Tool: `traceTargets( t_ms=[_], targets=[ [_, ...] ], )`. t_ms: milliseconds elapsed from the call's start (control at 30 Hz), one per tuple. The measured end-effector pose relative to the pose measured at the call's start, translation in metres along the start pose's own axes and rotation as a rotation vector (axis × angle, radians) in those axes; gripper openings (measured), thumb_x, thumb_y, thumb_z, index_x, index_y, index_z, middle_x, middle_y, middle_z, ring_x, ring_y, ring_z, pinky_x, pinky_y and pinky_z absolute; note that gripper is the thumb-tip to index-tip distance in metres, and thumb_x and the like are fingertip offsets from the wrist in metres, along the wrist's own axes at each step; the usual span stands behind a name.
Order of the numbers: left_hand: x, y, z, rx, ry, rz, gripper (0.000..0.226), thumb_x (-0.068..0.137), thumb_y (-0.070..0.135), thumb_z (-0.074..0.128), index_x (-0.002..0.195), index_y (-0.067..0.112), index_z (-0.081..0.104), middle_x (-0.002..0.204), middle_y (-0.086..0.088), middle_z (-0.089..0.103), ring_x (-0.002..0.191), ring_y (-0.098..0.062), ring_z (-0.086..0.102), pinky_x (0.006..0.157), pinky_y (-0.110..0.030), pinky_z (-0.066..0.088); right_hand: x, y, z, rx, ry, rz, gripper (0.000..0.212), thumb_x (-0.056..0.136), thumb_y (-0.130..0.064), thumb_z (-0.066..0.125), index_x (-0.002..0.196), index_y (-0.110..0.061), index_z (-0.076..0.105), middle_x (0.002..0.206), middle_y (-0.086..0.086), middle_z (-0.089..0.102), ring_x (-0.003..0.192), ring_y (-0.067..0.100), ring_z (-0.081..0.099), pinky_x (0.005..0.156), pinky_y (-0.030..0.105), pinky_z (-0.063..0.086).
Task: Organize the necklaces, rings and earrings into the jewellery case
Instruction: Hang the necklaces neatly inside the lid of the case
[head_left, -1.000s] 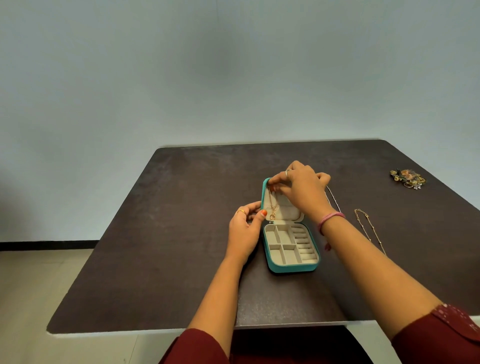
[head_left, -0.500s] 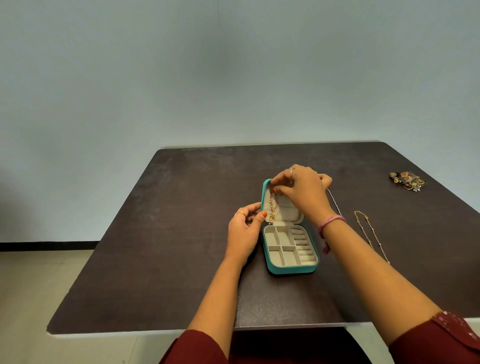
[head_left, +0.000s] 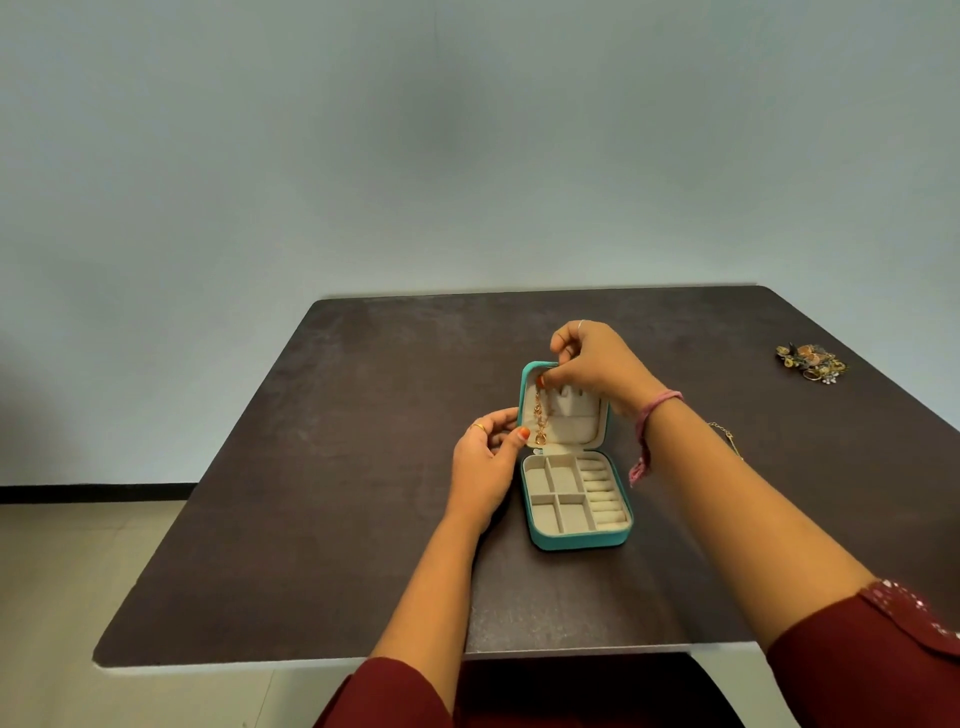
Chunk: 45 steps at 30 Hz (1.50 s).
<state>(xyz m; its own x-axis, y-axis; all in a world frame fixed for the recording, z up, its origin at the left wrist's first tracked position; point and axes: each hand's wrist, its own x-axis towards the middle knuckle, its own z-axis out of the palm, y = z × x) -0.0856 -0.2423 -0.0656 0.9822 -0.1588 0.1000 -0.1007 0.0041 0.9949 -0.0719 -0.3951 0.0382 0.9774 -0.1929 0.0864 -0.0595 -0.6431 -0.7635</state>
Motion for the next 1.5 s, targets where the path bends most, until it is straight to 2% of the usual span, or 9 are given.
traceTargets(
  t_ms=[100,200,467,700,933,1100,1200,1333,1500],
  targets=[
    [0.0,-0.001,0.001,0.035,0.007,-0.002,0.02,0.091,0.013,0.061,0.111,0.019,0.062,0.099,0.006,0.07,0.089,-0.006,0.067,0.076,-0.017,0.053,-0.002,-0.002,-0.002,0.024,-0.043,-0.037,0.03,0.07,-0.005,0.076,0.077,-0.025,0.056,0.069,-0.007,0.058,0.067,0.011,0.056,0.078,0.039,0.052],
    [0.002,-0.005,0.002,0.121,0.036,0.0,0.017,0.091,0.02,0.061,0.107,0.025,0.062,0.095,0.007,0.071,0.087,-0.006,0.067,0.079,-0.025,0.055,-0.01,0.001,-0.007,0.178,-0.059,-0.081,0.022,0.077,-0.003,0.073,0.081,-0.02,0.06,0.077,-0.001,0.061,0.068,0.009,0.058,0.062,0.018,0.051],
    [0.0,0.001,0.006,0.316,0.075,0.039,0.028,0.094,0.026,0.055,0.119,0.016,0.061,0.11,0.002,0.063,0.088,-0.003,0.062,0.082,-0.026,0.052,-0.021,0.034,-0.027,0.321,0.098,-0.037,0.013,0.083,-0.007,0.069,0.087,-0.019,0.064,0.093,0.006,0.069,0.086,0.013,0.063,0.073,0.02,0.049],
    [-0.003,0.006,0.009,0.387,0.085,0.048,0.031,0.096,0.026,0.052,0.124,0.014,0.059,0.112,0.003,0.058,0.084,0.001,0.057,0.084,-0.028,0.052,-0.035,0.07,-0.054,0.372,0.206,0.013,0.015,0.082,-0.005,0.069,0.084,-0.019,0.065,0.084,0.003,0.068,0.077,0.009,0.063,0.07,0.017,0.048],
    [-0.006,0.008,0.01,0.375,0.13,0.02,0.035,0.095,0.026,0.052,0.128,0.013,0.057,0.112,0.005,0.055,0.089,-0.001,0.054,0.082,-0.023,0.046,-0.038,0.112,-0.074,0.334,0.277,0.083,0.014,0.08,-0.006,0.072,0.083,-0.019,0.066,0.094,0.016,0.069,0.087,0.021,0.062,0.084,0.036,0.051],
    [-0.007,0.009,0.011,0.331,0.151,0.006,0.034,0.096,0.026,0.053,0.127,0.015,0.057,0.111,0.009,0.054,0.094,0.0,0.052,0.082,-0.02,0.042,-0.03,0.136,-0.079,0.224,0.325,0.11,0.011,0.081,-0.01,0.071,0.09,-0.016,0.069,0.083,0.003,0.065,0.078,0.013,0.057,0.072,0.025,0.045],
    [-0.005,0.007,0.009,0.279,0.208,-0.007,0.03,0.095,0.028,0.052,0.123,0.019,0.06,0.113,0.01,0.056,0.094,0.001,0.053,0.085,-0.023,0.044,-0.022,0.143,-0.081,0.114,0.309,0.108,0.007,0.085,-0.015,0.068,0.091,-0.018,0.07,0.083,-0.002,0.066,0.077,0.01,0.058,0.073,0.023,0.042],
    [-0.002,0.006,0.007,0.161,0.312,-0.043,0.016,0.094,0.028,0.053,0.108,0.027,0.062,0.1,0.002,0.066,0.091,-0.012,0.062,0.086,-0.033,0.052,-0.005,0.15,-0.081,-0.025,0.234,0.117,0.014,0.088,-0.017,0.064,0.099,-0.015,0.071,0.098,0.004,0.07,0.095,0.017,0.062,0.086,0.026,0.044],
    [0.001,0.007,0.008,0.1,0.392,-0.047,0.019,0.096,0.024,0.052,0.11,0.018,0.063,0.091,0.0,0.067,0.075,-0.006,0.06,0.074,-0.023,0.051,0.017,0.152,-0.078,-0.121,0.111,0.143,0.021,0.091,-0.019,0.061,0.11,-0.015,0.069,0.112,0.006,0.067,0.107,0.02,0.06,0.093,0.027,0.041]
  ],
)
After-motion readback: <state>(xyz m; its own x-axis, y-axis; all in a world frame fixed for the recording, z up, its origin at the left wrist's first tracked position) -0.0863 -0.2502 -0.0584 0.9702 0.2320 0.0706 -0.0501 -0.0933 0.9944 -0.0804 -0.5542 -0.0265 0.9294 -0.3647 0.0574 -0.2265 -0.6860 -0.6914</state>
